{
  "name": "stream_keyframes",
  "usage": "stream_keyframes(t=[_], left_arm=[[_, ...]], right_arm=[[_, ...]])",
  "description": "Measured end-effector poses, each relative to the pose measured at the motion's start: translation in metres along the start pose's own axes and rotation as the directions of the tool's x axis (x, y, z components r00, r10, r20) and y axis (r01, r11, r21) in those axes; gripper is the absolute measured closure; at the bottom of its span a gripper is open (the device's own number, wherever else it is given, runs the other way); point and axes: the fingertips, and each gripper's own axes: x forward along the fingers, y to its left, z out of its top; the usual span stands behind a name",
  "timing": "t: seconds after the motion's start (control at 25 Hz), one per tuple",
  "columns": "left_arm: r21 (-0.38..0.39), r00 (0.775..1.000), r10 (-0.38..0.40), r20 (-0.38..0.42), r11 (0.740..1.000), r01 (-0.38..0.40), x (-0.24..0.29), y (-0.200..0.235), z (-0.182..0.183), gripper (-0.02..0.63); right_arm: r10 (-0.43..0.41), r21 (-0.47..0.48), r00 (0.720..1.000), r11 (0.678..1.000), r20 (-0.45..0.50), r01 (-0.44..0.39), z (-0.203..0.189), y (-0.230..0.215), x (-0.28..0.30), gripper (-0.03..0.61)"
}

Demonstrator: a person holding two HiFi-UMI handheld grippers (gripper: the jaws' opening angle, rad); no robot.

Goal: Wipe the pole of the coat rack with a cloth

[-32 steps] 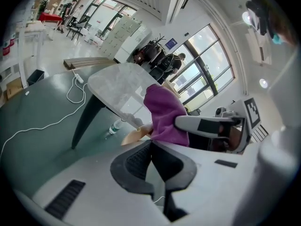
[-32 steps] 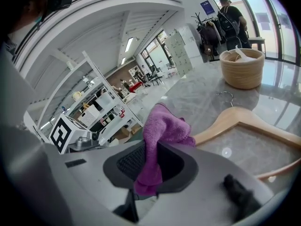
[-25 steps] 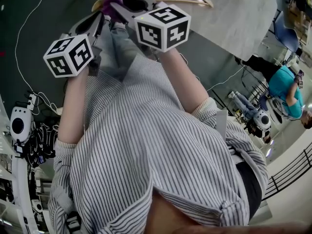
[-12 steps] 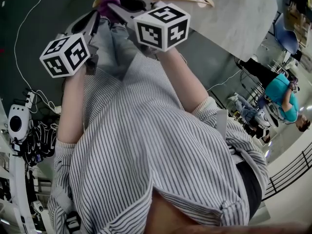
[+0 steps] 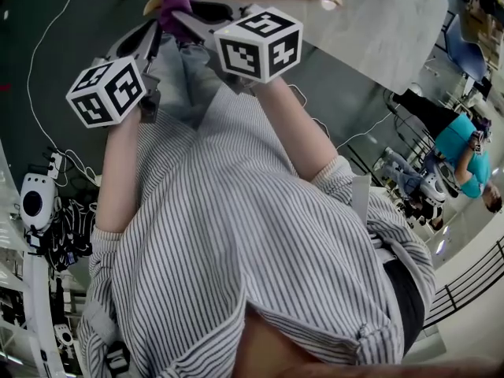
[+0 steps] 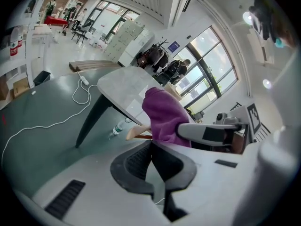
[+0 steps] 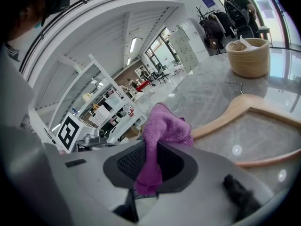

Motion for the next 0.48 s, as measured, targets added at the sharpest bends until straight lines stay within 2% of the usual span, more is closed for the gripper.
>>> stream_keyframes(t=[0.48], left_arm=[[0.057,0.999,-0.018,-0.037,0.998,0.020,0.016,-0.023,0.011,0.603]], right_arm=[[-0.008,0.043,1.000,0.999,0.027,0.006,0.002,-0.017,-0.019,0.508]])
